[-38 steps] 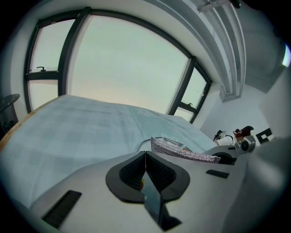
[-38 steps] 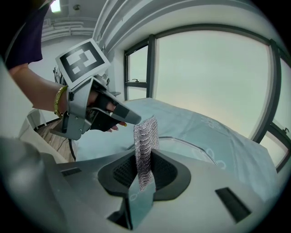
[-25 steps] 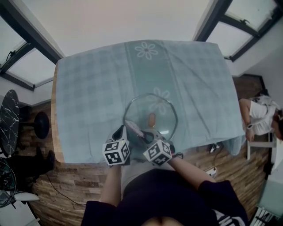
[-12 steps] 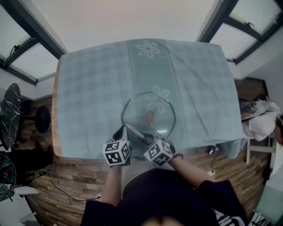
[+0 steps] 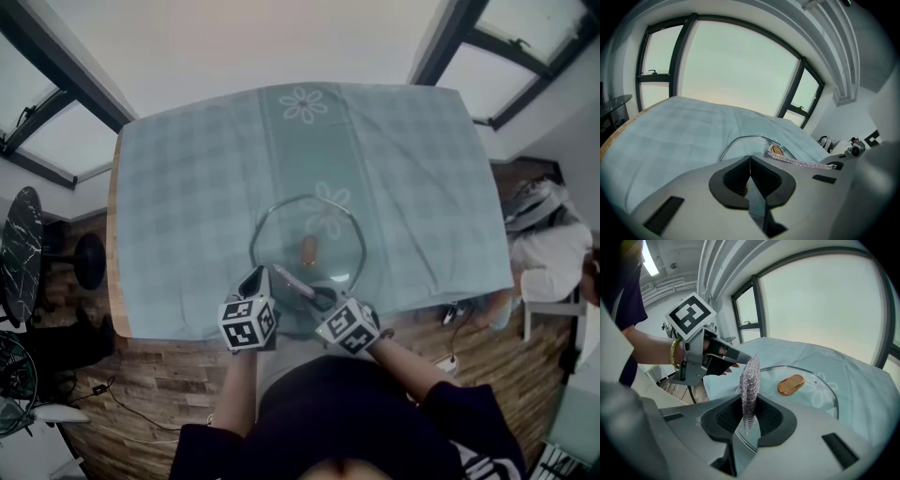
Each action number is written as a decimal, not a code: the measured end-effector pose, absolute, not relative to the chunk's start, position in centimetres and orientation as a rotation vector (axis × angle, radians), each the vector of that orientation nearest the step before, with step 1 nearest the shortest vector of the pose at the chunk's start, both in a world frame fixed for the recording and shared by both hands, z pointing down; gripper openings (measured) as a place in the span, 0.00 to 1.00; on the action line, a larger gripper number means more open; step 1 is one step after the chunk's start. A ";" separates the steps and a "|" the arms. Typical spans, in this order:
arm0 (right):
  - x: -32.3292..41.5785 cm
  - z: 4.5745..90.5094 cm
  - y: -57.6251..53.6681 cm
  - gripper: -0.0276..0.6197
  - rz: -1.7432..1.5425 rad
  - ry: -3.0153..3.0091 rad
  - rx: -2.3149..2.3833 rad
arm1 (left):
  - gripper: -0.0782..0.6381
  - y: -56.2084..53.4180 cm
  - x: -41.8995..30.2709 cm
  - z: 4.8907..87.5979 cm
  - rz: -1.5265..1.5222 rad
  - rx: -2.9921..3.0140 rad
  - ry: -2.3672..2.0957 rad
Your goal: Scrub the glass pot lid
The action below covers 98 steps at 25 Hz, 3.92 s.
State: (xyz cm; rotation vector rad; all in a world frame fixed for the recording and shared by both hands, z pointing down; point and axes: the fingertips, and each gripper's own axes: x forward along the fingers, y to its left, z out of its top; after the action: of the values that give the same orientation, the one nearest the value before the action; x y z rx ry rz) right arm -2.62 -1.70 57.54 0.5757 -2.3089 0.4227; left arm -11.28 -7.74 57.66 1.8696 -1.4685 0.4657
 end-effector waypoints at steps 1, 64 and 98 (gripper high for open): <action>-2.3 57.3 -1.9 0.16 0.433 -2.313 0.591 | 0.11 -7.8 -11.1 57.6 0.469 1.875 -1.465; 8.6 61.9 -11.4 0.17 0.281 -2.046 0.841 | 0.11 -9.4 -7.3 58.6 0.530 1.903 -1.393; 5.4 61.7 -2.3 0.17 0.234 -2.146 0.621 | 0.11 -5.1 -6.5 58.2 0.497 1.895 -1.413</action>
State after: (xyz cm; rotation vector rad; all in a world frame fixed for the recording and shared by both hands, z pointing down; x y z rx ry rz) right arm 5.44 -2.33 61.74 0.6215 -2.1463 0.2341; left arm -6.50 -5.10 58.21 1.8953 -1.4134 0.4971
